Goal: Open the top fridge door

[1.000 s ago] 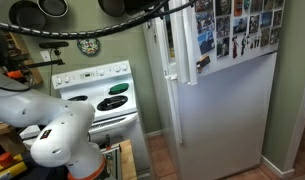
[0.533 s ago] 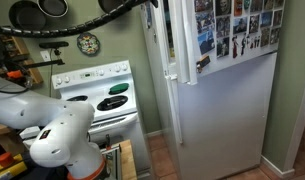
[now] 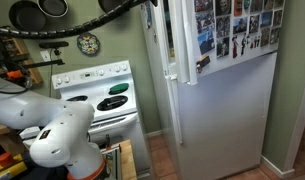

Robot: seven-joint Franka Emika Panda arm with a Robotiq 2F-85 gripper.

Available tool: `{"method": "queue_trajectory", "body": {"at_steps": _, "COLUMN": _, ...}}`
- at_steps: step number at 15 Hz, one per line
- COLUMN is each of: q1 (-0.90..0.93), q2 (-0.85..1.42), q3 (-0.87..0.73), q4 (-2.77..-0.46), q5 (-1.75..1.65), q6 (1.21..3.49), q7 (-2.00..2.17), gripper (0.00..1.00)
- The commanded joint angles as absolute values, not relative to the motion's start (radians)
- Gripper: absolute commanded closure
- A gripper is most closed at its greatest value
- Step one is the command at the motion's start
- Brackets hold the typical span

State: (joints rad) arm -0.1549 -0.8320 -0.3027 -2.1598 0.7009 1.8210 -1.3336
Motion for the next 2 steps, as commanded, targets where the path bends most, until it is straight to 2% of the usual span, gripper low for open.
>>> {"method": "queue_trajectory", "body": {"at_steps": 1, "q1": -0.120, "q2": -0.837, "q3": -0.319, "q4": -2.158, "q5": 0.679, "q6": 1.833, "q7": -1.318, "gripper": 0.00}}
{"method": "queue_trajectory", "body": {"at_steps": 2, "q1": -0.120, "q2": -0.837, "q3": -0.319, "q4": -2.158, "q5": 0.679, "q6": 1.833, "q7": -1.318, "gripper": 0.00}}
